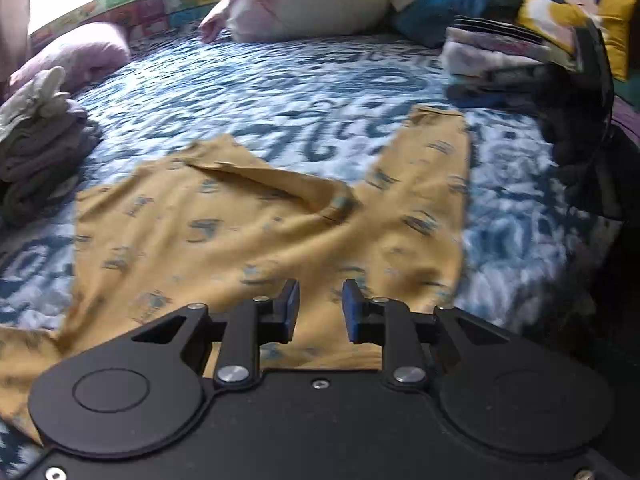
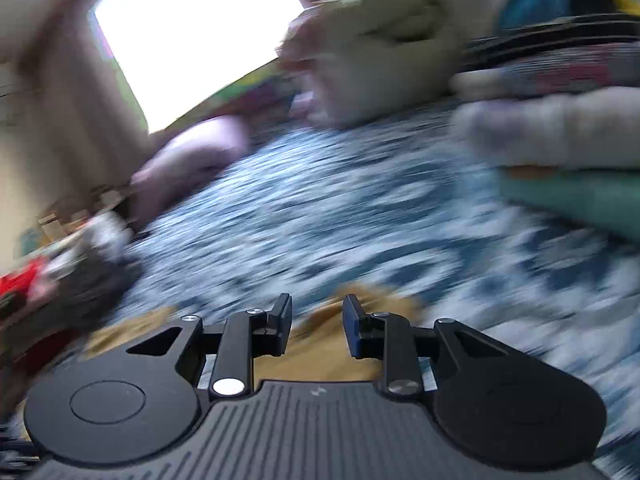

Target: Fold clothes

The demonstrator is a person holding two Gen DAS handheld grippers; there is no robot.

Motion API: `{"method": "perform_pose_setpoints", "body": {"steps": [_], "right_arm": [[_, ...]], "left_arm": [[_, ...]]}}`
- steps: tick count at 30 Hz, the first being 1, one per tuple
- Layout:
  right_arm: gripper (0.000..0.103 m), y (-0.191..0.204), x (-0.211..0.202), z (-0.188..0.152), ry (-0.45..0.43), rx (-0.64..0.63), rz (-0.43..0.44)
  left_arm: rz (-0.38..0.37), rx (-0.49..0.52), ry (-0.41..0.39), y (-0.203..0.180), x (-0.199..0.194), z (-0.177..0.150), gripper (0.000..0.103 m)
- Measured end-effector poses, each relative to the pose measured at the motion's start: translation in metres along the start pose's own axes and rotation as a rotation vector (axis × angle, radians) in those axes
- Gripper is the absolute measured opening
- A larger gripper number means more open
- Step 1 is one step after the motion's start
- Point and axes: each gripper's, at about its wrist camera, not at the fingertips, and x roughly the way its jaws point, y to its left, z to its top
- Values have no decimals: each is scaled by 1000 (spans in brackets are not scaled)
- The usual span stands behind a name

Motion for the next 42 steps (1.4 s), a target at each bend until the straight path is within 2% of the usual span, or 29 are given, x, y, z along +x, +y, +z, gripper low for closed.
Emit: {"method": "perform_pose_setpoints", "body": {"steps": [2, 3, 5, 8, 9, 10, 11, 15, 20, 23, 30, 35, 38, 40, 41, 42], "right_arm": [[30, 27, 0, -10, 40, -50, 117], [30, 42, 1, -16, 64, -88, 166], [28, 73, 10, -33, 141, -193, 209], [29, 105, 31, -59, 253, -353, 128], [29, 110, 34, -59, 258, -365, 130], [29, 115, 37, -55, 246, -358, 138], [29, 120, 38, -49, 230, -347, 148], [31, 149, 57, -34, 188, -408, 134], [31, 194, 105, -40, 207, -590, 45], [31, 215, 133, -48, 217, -709, -16], [30, 221, 166, -55, 319, -773, -10], [29, 217, 160, -50, 305, -744, 12], [29, 220, 162, -54, 318, -776, 13], [8, 216, 162, -53, 321, -754, 5], [3, 213, 161, -50, 313, -730, -3], [3, 209, 160, -47, 305, -706, -10]], "left_arm": [[-28, 4, 11, -9, 17, -9, 21], [-35, 16, 53, -15, 29, -15, 23], [-16, 53, 60, -23, 31, -21, 23], [-51, 7, 17, -12, 12, -8, 27], [-47, -17, 1, -5, 8, -4, 33], [-27, -44, -14, 4, 6, -1, 44], [-7, -72, -29, 13, 4, 3, 47], [70, -199, -47, 50, 9, 3, 47], [71, -324, -91, 82, 20, -21, 47], [46, -330, -111, 88, 21, -29, 47], [-34, -401, -132, 107, 23, -27, 47], [-65, -432, -133, 110, 22, -25, 48], [-66, -427, -130, 109, 22, -26, 48], [-66, -427, -130, 109, 23, -26, 48], [-65, -428, -130, 110, 23, -26, 48], [-64, -430, -130, 110, 23, -26, 48]]}}
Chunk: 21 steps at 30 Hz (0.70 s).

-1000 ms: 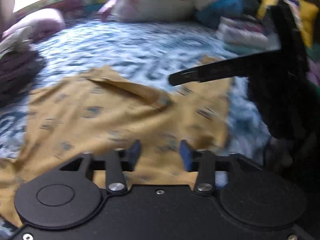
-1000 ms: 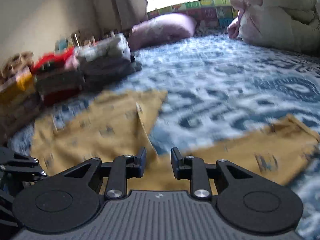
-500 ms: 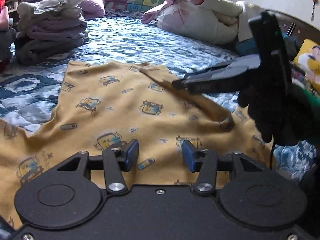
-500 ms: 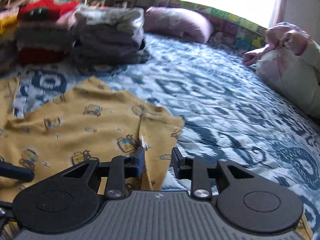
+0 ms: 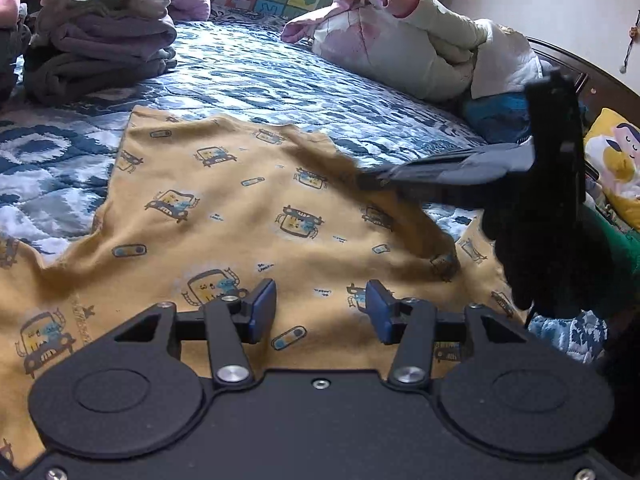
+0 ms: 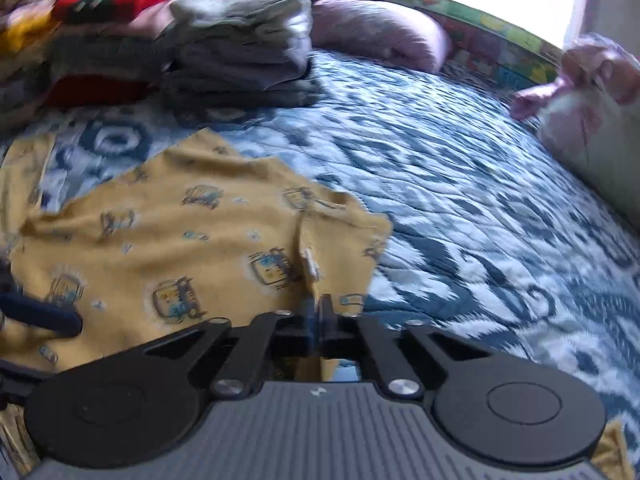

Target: Fold clothes

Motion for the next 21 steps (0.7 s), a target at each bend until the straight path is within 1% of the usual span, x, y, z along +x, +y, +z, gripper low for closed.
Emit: {"method": "perform_pose_setpoints", "body": {"steps": [1, 2, 4, 6, 7, 8, 10, 11, 12, 14, 16, 19, 21], "right_arm": [[3, -7, -2, 0, -8, 40, -5], [3, -25, -8, -2, -17, 130, -6], [5, -60, -12, -12, -9, 300, 8], [12, -86, -15, -29, -5, 406, -13], [12, -93, -19, -36, 3, 413, -58], [14, -98, -23, -40, 1, 416, -91], [14, -108, -34, -48, -26, 451, -100], [16, -111, -39, -51, -48, 470, -87], [20, -115, -44, -55, -68, 488, -74], [21, -116, -51, -60, -89, 501, -37], [21, -110, -58, -60, -117, 480, 21], [20, -82, -66, -57, -165, 392, 156], [20, -56, -67, -53, -163, 302, 218]], "left_arm": [[0, -1, 0, 0, 0, 0, 48], [1, -2, 0, 0, 0, 0, 48], [2, 0, -1, 0, 0, 0, 48], [4, -2, -2, -1, 1, -1, 48], [4, -4, -3, -1, 0, -1, 48], [2, -5, -3, -1, 0, 0, 48], [3, -4, -4, -2, 1, 0, 48], [4, -2, -5, -2, 1, -1, 48], [5, 0, -5, -3, 1, -1, 48], [6, 1, -8, -3, 1, -1, 48], [10, -1, -10, -3, 2, 0, 48], [20, -4, -6, -3, 1, 2, 48], [42, 9, -16, -4, -5, 12, 48]]}}
